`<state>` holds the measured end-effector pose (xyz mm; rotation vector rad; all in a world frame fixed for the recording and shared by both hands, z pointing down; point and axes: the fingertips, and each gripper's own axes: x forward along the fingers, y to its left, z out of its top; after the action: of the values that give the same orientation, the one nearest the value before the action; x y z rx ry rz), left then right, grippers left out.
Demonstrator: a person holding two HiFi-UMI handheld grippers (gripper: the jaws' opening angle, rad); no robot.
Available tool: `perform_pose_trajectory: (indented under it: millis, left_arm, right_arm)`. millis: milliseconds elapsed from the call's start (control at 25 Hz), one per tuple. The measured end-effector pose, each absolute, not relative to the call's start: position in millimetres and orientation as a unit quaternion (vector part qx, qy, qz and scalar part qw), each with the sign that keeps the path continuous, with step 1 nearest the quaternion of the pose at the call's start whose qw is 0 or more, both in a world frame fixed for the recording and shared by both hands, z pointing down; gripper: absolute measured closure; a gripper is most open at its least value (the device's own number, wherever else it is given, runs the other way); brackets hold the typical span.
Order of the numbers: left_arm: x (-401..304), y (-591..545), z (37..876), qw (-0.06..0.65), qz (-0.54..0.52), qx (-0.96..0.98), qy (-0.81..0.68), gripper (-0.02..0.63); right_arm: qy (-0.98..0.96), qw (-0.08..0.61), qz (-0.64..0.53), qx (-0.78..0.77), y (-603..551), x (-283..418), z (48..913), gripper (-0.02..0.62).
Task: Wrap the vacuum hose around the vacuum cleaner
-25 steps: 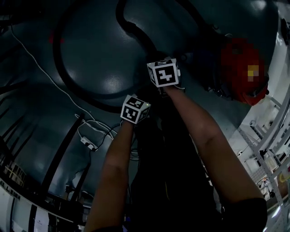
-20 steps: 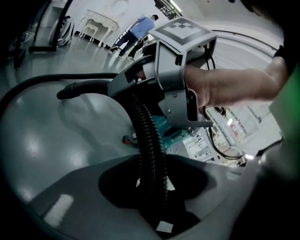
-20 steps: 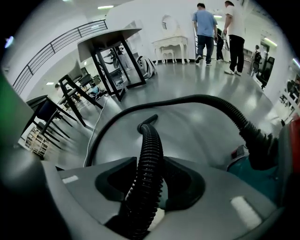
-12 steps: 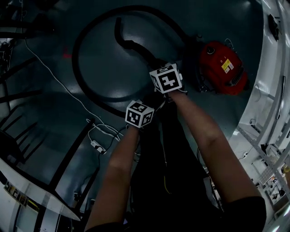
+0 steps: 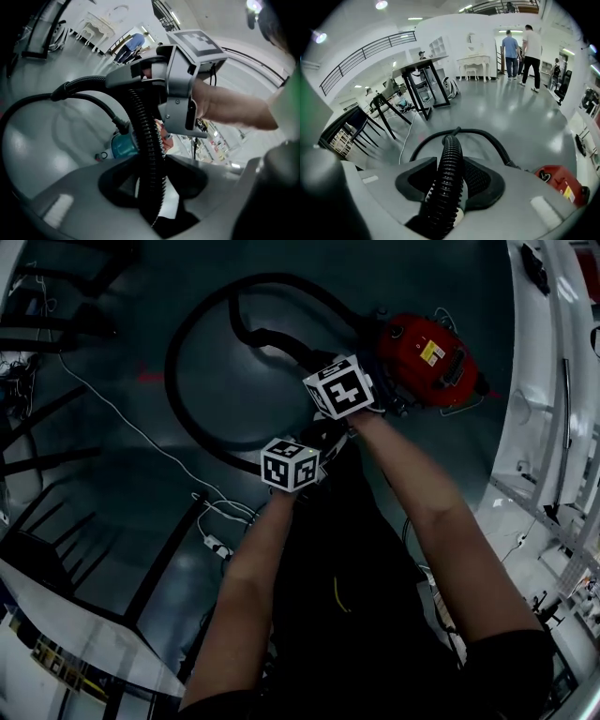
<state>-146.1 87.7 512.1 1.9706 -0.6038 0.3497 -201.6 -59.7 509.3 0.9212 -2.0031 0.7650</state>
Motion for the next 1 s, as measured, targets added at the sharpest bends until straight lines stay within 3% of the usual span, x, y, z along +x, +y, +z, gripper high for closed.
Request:
perform_pose_trajectory:
  millis: [400, 1000]
  left_arm:
    - [-121, 110, 449, 0.477, 0.149, 0.839, -0.216, 0.437]
    - [-38, 147, 395, 0.413, 0.205, 0.879, -0.120, 0.439]
  right_arm:
    - [-0.806, 0.354, 0.288, 0.378, -37, -180, 434, 0.423]
    - [-0.790, 0.270, 0.303, 0.459, -8, -60, 364, 0.420]
